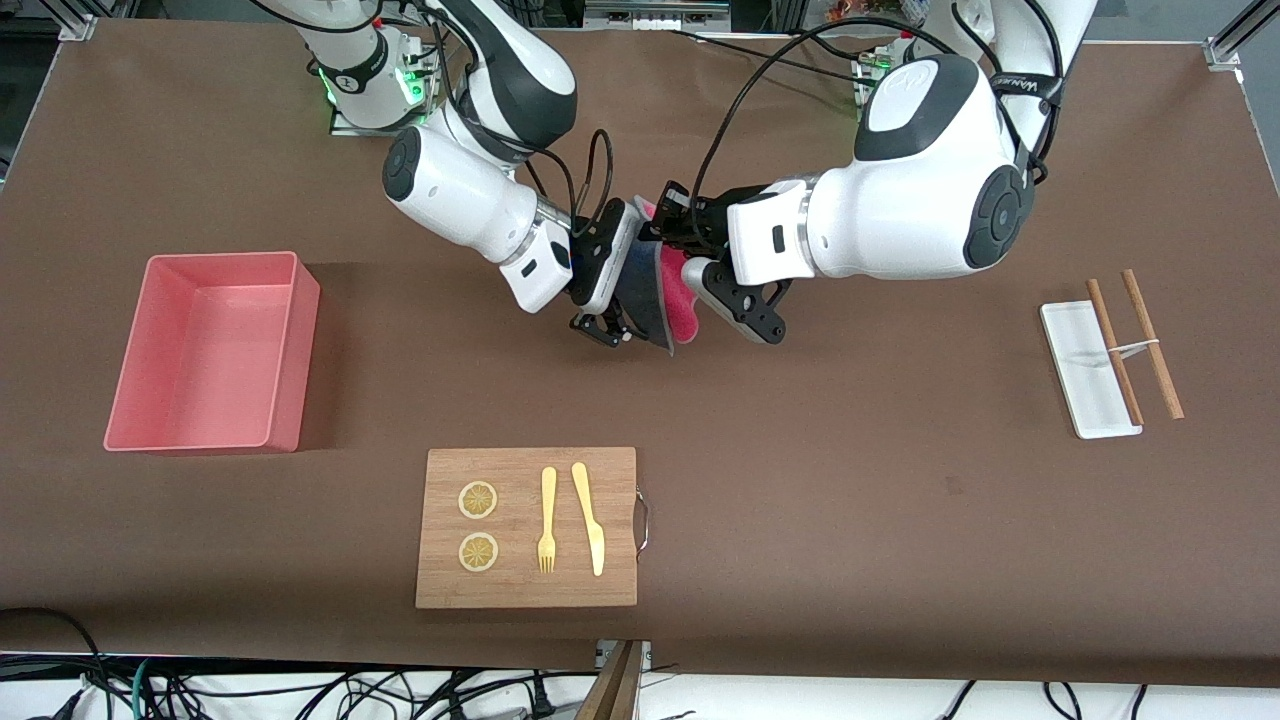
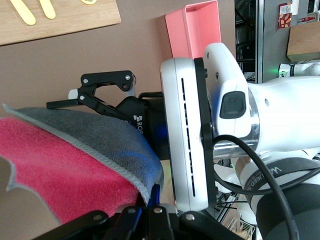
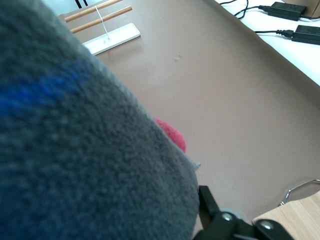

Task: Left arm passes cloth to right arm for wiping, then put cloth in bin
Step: 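Close the right gripper on the cloth held by the left gripper, then pull the cloth away with the right gripper while the left gripper releases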

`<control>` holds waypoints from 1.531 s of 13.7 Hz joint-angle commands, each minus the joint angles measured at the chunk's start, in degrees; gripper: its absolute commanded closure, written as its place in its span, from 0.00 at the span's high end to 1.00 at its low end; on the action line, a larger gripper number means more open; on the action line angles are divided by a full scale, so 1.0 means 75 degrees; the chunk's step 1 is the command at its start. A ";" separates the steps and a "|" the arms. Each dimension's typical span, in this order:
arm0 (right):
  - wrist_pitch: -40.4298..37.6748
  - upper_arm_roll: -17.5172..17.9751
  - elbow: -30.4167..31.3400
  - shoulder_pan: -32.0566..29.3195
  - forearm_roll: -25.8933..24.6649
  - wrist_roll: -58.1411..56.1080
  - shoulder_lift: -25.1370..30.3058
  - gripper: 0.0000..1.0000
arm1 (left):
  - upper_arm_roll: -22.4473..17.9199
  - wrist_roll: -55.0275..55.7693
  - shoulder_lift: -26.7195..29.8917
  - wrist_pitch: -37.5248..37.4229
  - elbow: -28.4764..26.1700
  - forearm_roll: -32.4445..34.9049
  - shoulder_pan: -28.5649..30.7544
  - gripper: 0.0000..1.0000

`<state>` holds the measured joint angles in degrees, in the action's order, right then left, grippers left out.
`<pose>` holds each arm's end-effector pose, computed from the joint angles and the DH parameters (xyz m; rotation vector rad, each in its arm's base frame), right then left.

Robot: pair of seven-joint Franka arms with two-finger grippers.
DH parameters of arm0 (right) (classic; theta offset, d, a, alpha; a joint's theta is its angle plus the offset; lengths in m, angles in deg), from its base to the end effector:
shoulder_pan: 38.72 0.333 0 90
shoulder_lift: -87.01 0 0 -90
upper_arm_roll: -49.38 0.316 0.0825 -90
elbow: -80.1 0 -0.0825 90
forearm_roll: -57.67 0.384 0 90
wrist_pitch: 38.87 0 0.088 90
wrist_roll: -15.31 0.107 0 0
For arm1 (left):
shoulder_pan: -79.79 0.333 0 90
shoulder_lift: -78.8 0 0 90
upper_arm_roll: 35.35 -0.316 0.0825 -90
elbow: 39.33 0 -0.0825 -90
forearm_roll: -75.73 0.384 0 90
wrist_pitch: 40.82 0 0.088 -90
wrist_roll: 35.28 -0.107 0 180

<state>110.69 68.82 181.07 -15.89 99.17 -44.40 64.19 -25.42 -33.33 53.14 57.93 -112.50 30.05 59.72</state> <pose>0.5331 0.4310 0.3963 -2.0958 -1.3874 -0.6694 0.5822 -0.3818 0.5335 2.2614 -0.3934 -0.2824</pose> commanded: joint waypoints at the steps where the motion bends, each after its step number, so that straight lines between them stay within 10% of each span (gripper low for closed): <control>1: -0.0007 -0.0014 -0.0186 0.0026 -0.0096 0.0191 -0.0098 0.08 | -0.0023 0.0115 -0.0035 -0.0054 0.0147 -0.0144 0.0015 0.00; 13: -0.2220 -0.0026 -0.0163 -0.0899 -0.0459 0.0742 0.0663 0.00 | -0.0023 0.0127 -0.0024 -0.0054 0.0147 -0.0109 0.0015 0.00; 14: -0.2396 -0.0026 -0.0151 -0.0981 -0.0552 0.0742 0.0733 0.00 | -0.0023 0.0115 -0.0024 -0.0077 0.0147 -0.0086 0.0015 0.16; 15: -0.2607 -0.0037 -0.0139 -0.1063 -0.0646 0.0742 0.0792 0.00 | -0.0023 0.0069 -0.0012 -0.0077 0.0147 -0.0062 0.0015 0.99; 21: -0.4036 -0.0049 0.0176 -0.1870 -0.1291 0.0789 0.1577 0.00 | -0.0093 0.0127 0.0152 -0.0182 0.0147 -0.0039 0.0038 1.00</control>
<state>83.63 68.02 179.68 -27.08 90.97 -39.29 72.25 -25.51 -33.33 53.56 57.87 -112.24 30.05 59.90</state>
